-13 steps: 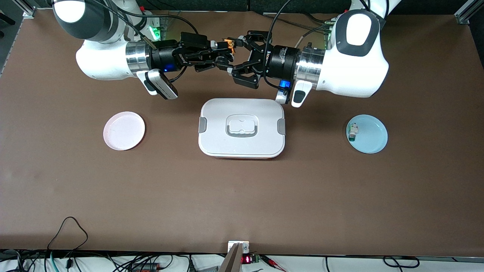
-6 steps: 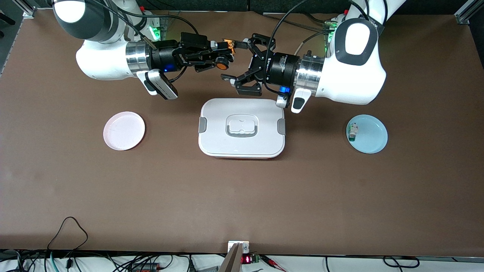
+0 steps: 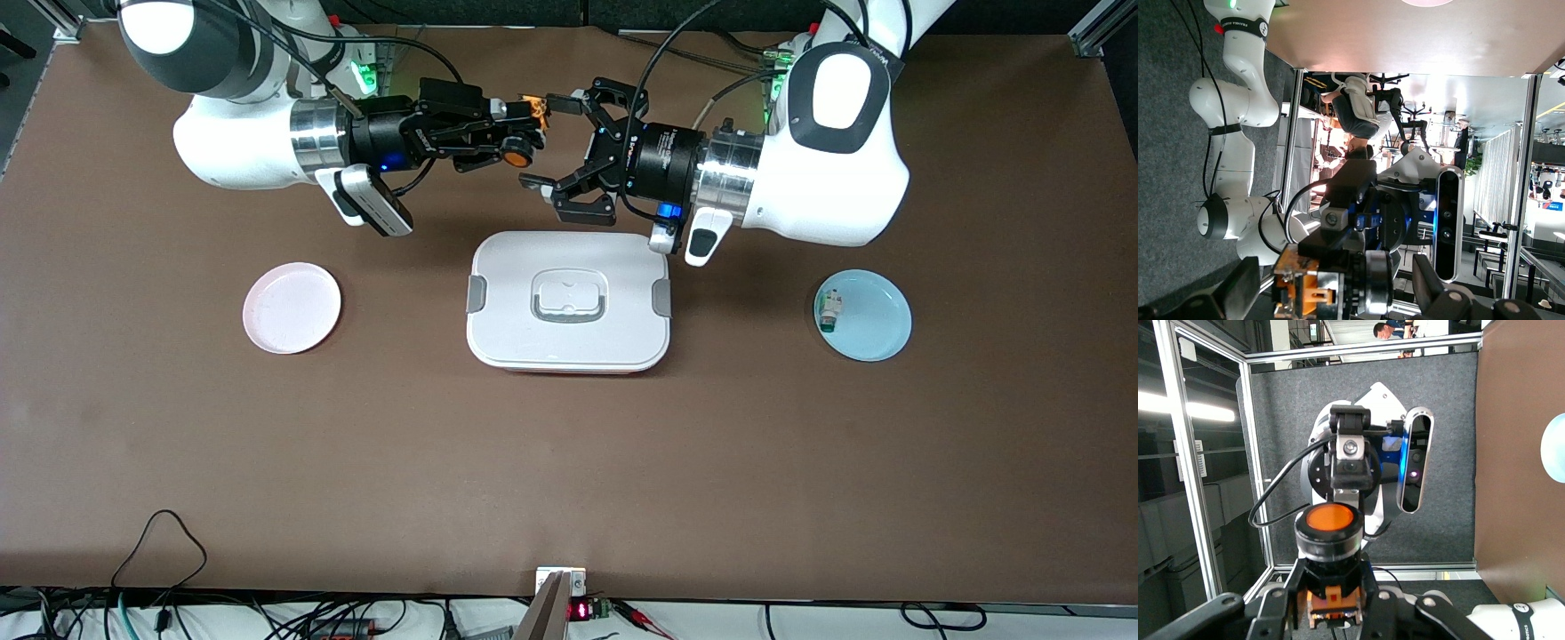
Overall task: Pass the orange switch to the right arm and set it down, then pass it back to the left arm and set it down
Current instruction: 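Carry the switch with the right gripper while the left gripper withdraws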
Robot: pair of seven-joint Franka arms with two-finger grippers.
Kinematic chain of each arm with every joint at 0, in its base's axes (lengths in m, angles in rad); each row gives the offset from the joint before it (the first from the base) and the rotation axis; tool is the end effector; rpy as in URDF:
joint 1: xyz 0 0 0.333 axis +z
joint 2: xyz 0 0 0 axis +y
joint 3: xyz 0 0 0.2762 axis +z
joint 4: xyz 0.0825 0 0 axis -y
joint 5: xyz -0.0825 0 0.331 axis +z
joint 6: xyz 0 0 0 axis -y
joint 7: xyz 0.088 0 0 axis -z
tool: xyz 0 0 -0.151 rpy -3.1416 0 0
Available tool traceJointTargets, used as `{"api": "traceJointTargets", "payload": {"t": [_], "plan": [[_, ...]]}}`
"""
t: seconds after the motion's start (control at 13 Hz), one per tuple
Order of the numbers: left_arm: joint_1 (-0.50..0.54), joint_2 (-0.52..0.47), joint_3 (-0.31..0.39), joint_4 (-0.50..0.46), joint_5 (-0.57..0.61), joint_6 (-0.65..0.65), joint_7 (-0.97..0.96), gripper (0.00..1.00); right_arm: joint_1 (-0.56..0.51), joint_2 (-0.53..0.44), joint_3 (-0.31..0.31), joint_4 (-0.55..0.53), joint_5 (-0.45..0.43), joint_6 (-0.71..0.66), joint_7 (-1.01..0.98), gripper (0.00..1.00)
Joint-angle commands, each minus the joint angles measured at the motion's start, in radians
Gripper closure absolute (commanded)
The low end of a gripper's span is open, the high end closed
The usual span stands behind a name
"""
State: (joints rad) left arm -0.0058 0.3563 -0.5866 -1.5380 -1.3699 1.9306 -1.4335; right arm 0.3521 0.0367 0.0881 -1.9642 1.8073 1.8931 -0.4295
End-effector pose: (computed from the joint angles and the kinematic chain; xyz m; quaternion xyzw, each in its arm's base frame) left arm 0.4912 -0.3956 0.5249 0.5618 0.4794 -0.5575 0.3790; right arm 0.4577 0.3388 0.5132 -0.6808 0.0019 0.0376 0.7315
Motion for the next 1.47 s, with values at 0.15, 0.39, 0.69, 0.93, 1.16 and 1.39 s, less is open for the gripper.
{"api": "traceJointTargets", "payload": {"t": [0.15, 0.39, 0.69, 0.93, 1.16, 1.39], "plan": [[-0.002, 0.013, 0.002, 0.030, 0.008, -0.022, -0.018, 0.00, -0.058, -0.026, -0.004, -0.010, -0.032, -0.060, -0.012, 0.70], [-0.008, 0.003, -0.015, 0.068, 0.191, -0.045, 0.020, 0.00, -0.087, -0.043, -0.031, -0.010, -0.152, -0.086, -0.006, 0.70], [-0.014, -0.045, -0.120, 0.087, 0.541, -0.082, 0.226, 0.00, -0.130, -0.041, -0.082, -0.009, -0.388, -0.173, -0.015, 0.70], [-0.003, -0.056, -0.197, 0.098, 0.838, -0.157, 0.414, 0.00, -0.142, -0.038, -0.119, -0.007, -0.550, -0.201, -0.044, 0.70], [0.001, -0.063, -0.197, 0.124, 1.056, -0.278, 0.632, 0.00, -0.154, -0.032, -0.119, 0.005, -0.734, -0.200, -0.107, 0.71], [0.001, -0.065, -0.194, 0.180, 1.253, -0.448, 0.829, 0.00, -0.162, 0.011, -0.119, 0.060, -1.029, -0.200, -0.208, 0.71]]}}
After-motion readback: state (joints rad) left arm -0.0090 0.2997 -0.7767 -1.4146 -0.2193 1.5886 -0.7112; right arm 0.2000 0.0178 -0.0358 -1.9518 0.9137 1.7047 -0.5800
